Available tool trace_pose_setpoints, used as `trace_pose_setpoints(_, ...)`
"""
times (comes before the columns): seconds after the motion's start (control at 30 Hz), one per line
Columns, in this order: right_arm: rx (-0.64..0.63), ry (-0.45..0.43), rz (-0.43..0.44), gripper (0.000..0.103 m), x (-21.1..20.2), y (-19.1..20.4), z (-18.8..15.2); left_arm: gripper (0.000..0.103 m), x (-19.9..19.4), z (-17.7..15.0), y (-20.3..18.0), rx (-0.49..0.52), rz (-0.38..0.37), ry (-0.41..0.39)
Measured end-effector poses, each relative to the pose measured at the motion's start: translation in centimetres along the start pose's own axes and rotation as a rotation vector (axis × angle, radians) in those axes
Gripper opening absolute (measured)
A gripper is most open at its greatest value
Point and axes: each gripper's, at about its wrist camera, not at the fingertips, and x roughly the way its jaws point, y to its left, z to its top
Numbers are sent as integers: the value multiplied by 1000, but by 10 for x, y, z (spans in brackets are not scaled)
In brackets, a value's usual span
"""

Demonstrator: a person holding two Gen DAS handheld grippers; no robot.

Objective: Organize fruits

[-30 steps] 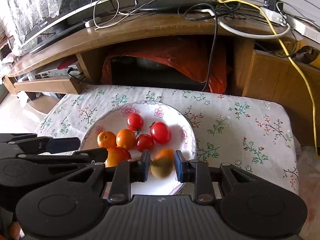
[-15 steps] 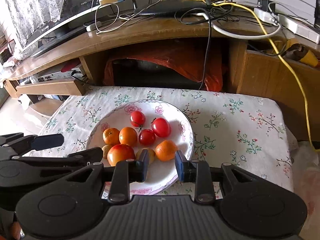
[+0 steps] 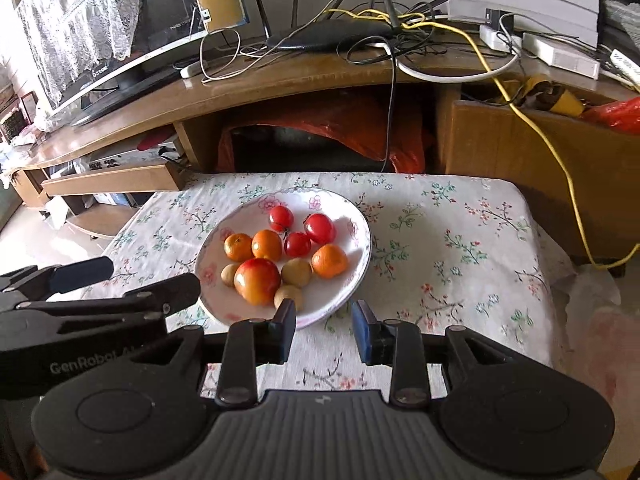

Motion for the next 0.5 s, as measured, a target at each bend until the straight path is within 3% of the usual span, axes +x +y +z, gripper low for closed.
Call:
trace_pose_setpoints(0.17,1,-25,22,33,-21,5,-12,92,-33,-8,-9,54,55,-79)
trace_pose_setpoints(0.33,-7,-73,43,33,-49,10,-22,103,-64,-16,-15,85,138,-174)
trace_pose_setpoints(0.4,1,-84,47,33,-56,10,-25,103,-67,-17,-11,56,100,-170)
trace_pose_setpoints(0.5,11,-83,41,33,-61,9,-31,102,-59,-21,-3,-30,12,-92)
